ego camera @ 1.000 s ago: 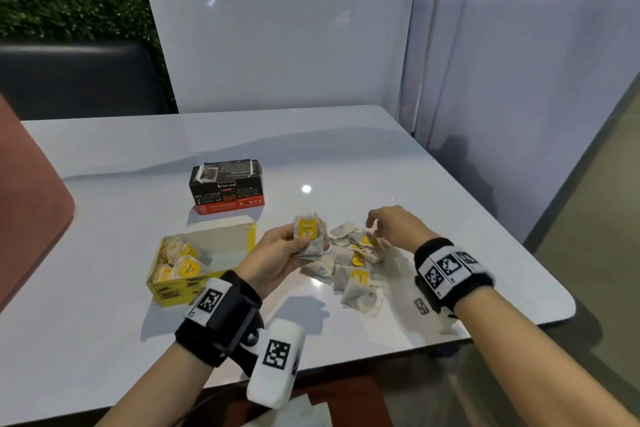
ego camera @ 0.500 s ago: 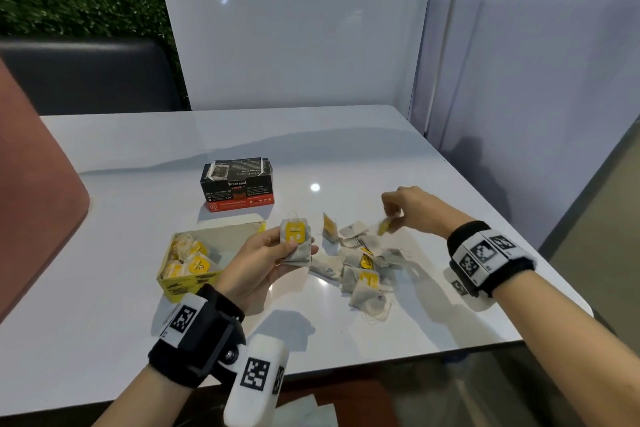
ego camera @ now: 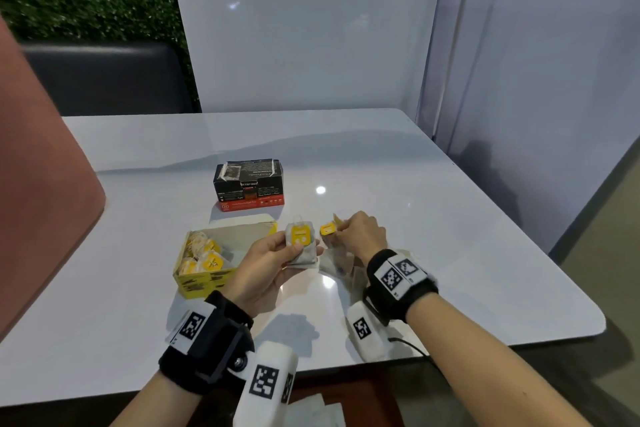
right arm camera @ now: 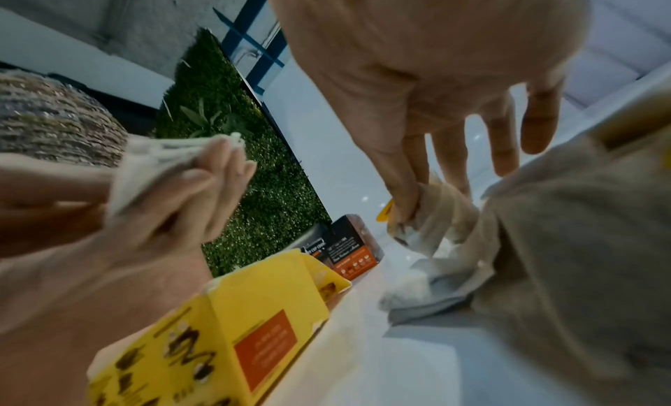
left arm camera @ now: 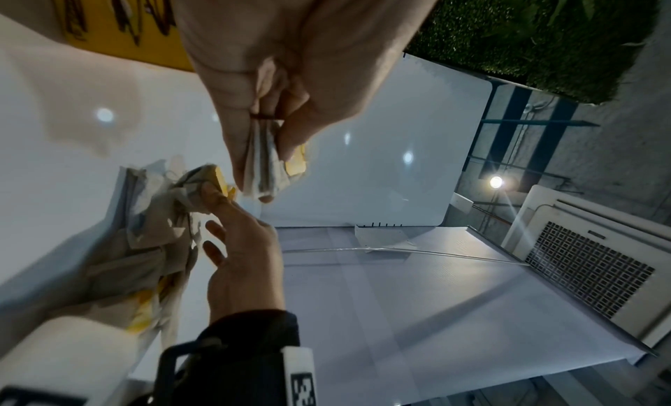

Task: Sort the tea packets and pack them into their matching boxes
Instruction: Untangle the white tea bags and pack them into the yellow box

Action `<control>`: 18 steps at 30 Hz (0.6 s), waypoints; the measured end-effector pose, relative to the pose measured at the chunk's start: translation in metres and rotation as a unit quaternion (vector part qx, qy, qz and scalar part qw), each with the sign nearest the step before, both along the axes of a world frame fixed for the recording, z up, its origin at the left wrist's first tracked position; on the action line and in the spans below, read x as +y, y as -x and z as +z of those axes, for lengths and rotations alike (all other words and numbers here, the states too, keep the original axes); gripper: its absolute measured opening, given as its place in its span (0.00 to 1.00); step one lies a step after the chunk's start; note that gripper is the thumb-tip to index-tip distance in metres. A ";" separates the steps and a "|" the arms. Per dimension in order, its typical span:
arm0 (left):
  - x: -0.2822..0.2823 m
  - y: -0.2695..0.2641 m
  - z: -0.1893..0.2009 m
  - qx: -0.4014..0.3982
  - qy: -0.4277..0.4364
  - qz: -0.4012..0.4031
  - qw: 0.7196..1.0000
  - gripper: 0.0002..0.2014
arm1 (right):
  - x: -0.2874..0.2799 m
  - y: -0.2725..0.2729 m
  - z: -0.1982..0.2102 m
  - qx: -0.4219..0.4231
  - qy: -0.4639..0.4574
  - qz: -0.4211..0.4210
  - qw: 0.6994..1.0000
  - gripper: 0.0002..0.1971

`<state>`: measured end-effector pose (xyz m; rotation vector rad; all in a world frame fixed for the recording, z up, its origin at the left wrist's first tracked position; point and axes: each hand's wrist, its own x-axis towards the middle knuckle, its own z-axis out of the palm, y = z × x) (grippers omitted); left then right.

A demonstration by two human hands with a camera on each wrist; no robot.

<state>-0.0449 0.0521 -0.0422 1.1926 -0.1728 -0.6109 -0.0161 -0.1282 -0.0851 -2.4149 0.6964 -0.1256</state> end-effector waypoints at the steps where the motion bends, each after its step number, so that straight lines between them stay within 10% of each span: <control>1: 0.000 0.001 0.000 0.002 0.001 0.000 1.000 0.11 | 0.000 0.000 0.004 -0.008 0.008 -0.001 1.000 0.17; 9: -0.003 0.000 -0.002 0.021 0.027 0.013 0.999 0.10 | -0.007 0.049 0.074 -0.171 -0.181 0.138 0.959 0.07; 12: -0.013 0.006 -0.004 0.036 0.044 0.004 0.998 0.11 | -0.004 0.069 0.093 -0.128 -0.350 0.199 0.906 0.03; 18: -0.027 0.020 0.000 0.071 0.067 -0.062 0.993 0.14 | 0.001 0.072 0.080 -0.039 -0.297 0.235 0.925 0.03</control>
